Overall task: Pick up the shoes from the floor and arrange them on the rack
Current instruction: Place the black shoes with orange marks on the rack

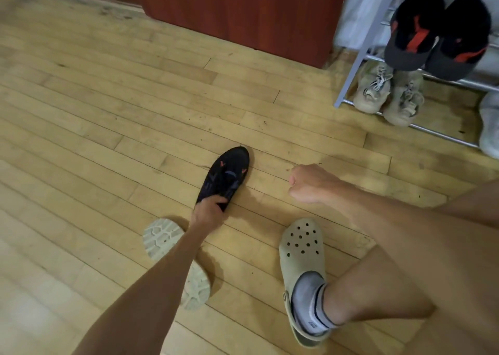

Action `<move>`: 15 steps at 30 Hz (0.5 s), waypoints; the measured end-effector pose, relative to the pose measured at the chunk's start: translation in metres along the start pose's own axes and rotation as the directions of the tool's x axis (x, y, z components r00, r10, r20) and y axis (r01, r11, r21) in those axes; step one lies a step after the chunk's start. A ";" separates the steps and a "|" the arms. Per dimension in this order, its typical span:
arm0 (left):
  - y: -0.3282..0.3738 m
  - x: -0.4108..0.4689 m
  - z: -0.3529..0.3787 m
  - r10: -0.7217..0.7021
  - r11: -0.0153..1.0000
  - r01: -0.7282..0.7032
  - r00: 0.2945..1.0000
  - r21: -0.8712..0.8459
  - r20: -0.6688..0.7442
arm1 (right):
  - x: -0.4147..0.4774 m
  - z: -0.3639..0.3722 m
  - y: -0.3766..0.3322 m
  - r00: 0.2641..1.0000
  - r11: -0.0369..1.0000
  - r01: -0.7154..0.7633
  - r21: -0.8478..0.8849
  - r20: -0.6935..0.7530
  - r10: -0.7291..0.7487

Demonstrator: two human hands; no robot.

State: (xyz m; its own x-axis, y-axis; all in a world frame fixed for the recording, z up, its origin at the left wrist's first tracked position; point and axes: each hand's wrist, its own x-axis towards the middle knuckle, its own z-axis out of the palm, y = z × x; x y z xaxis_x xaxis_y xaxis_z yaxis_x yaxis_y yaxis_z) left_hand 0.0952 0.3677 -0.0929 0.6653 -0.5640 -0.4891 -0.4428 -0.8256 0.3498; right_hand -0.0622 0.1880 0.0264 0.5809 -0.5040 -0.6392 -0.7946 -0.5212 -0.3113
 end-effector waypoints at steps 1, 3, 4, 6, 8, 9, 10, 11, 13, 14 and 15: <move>-0.006 -0.004 0.004 0.020 1.000 -0.018 0.992 -0.014 0.123 | -0.002 0.002 -0.001 1.000 1.000 0.016 -0.005 0.009 -0.016; -0.013 -0.012 0.010 0.057 0.994 -0.042 0.988 -0.104 0.142 | -0.007 0.005 -0.002 0.999 0.999 0.036 -0.019 0.018 -0.036; -0.015 -0.014 0.010 0.039 0.986 -0.026 0.996 -0.162 0.075 | -0.008 0.007 -0.001 0.999 0.998 0.048 -0.031 0.016 -0.047; -0.016 -0.015 0.006 -0.037 0.965 0.019 0.997 -0.260 -0.065 | -0.012 0.009 0.001 0.999 0.997 0.048 -0.059 0.018 -0.047; -0.014 -0.011 0.001 -0.082 0.961 0.030 0.980 -0.273 -0.180 | -0.014 0.011 0.003 0.999 0.996 0.043 -0.077 0.021 -0.041; -0.014 -0.007 -0.001 -0.109 0.958 0.044 0.970 -0.283 -0.216 | -0.014 0.012 0.004 0.999 0.996 0.039 -0.082 0.018 -0.037; -0.013 -0.003 -0.003 -0.148 0.953 0.080 0.964 -0.291 -0.221 | -0.013 0.012 0.006 0.999 0.995 0.037 -0.089 0.015 -0.036; -0.013 0.003 -0.004 -0.197 0.948 0.137 0.961 -0.288 -0.193 | -0.011 0.012 0.008 0.999 0.995 0.034 -0.091 0.017 -0.033; -0.014 0.011 -0.005 -0.276 0.942 0.246 0.955 -0.230 -0.109 | -0.007 0.013 0.012 0.999 0.994 0.038 -0.098 0.032 -0.035; -0.015 0.017 -0.004 -0.284 0.949 0.270 0.956 -0.163 -0.074 | -0.004 0.014 0.015 0.999 0.995 0.036 -0.096 0.039 -0.032; -0.015 0.026 -0.002 -0.291 0.954 0.287 0.956 -0.085 -0.039 | -0.001 0.014 0.018 0.998 0.995 0.032 -0.089 0.051 -0.028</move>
State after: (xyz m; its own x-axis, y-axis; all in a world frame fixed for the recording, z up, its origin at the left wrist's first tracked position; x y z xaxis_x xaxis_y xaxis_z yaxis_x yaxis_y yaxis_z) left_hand 0.1199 0.3655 -0.1091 0.7881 -0.2979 -0.5386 -0.1798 -0.9483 0.2614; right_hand -0.0796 0.1892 0.0117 0.5928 -0.4534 -0.6656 -0.7567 -0.5965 -0.2676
